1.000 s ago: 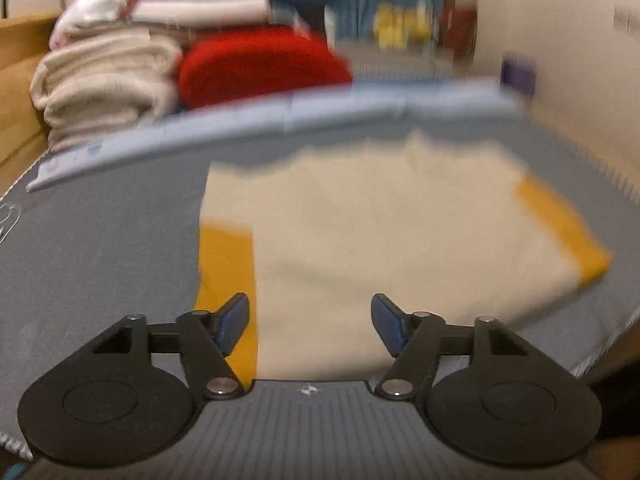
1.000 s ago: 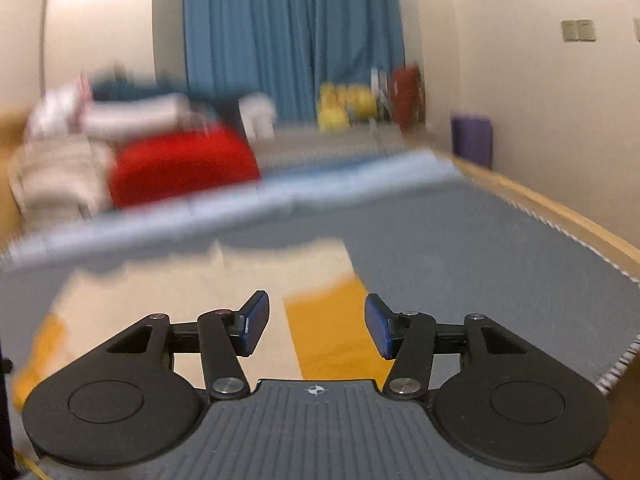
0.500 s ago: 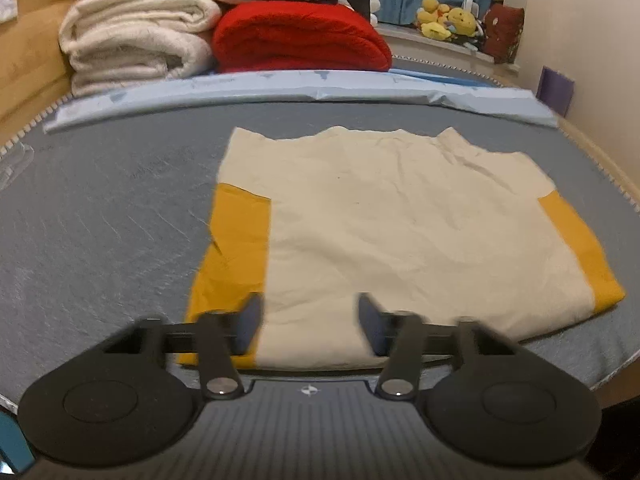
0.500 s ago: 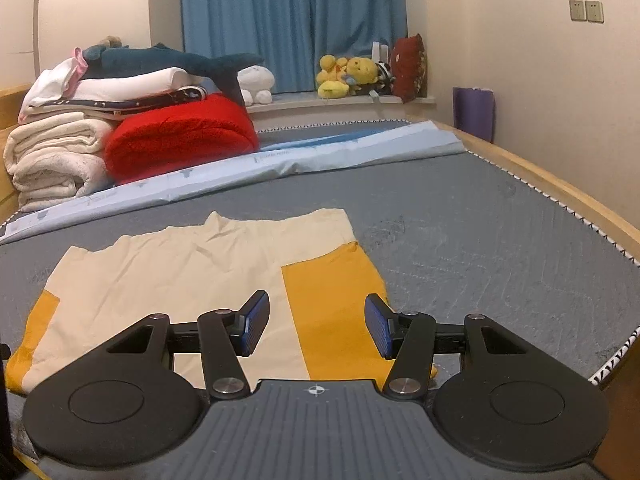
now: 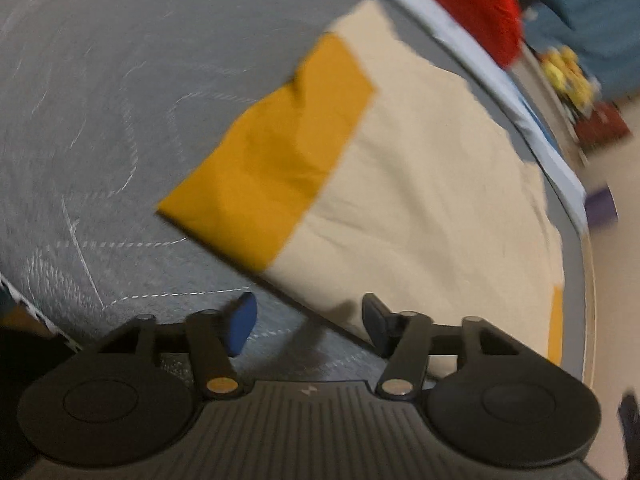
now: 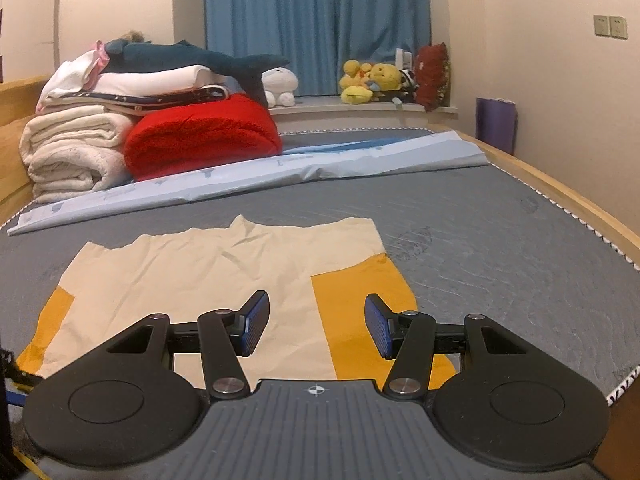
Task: Fold large clothes
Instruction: 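Move the left tool to the yellow panel edge and close on it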
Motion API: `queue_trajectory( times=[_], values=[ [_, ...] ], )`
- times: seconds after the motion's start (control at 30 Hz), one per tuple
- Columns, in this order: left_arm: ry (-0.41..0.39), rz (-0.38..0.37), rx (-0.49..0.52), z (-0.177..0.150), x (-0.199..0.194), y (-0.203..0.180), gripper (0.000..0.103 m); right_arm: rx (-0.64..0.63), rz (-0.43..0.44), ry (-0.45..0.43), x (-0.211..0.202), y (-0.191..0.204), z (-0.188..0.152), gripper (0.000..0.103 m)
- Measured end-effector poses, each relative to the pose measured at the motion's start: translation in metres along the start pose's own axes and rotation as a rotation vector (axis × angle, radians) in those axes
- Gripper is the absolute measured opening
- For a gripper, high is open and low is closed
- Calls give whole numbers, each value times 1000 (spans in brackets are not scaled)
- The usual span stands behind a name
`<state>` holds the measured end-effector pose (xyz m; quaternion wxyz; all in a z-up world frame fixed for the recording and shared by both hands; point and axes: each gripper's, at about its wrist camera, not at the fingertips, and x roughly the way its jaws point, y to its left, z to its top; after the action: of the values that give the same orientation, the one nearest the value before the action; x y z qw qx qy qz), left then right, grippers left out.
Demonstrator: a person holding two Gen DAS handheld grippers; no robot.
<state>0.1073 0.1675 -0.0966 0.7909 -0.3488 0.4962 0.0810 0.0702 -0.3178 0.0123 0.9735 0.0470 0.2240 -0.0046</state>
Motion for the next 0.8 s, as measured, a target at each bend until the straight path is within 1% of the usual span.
queue_trajectory(
  times=[0.07,0.13,0.2,0.3,0.37,0.53,0.6,0.63,0.67,0.73,0.8],
  values=[
    [-7,-24,-90,3,7,12,64,-10,3,2,0,-1,-1,55],
    [-48,-60,-169,6,10,23,64,-14,2,10,1,-4,-4,55],
    [-96,-89,-214,7,12,29,65,-13,1,18,1,-9,-7,55],
    [-146,-123,-259,11,13,36,65,-14,-8,50,6,-16,-12,55],
    [-175,-136,-280,13,15,36,66,6,3,48,6,-21,-12,55],
    [-249,-158,-273,16,24,29,66,109,28,78,13,-31,-12,55],
    [-266,-166,-273,17,28,26,61,143,33,90,16,-32,-13,55],
    [-267,-165,-270,19,29,25,43,151,35,93,17,-30,-13,55],
    [-265,-172,-266,20,30,24,28,157,39,96,19,-27,-13,55],
    [-280,-178,-232,22,25,17,22,158,52,95,21,-20,-13,55],
    [-292,-165,-184,24,12,5,19,151,73,88,23,-8,-12,55]
  ],
)
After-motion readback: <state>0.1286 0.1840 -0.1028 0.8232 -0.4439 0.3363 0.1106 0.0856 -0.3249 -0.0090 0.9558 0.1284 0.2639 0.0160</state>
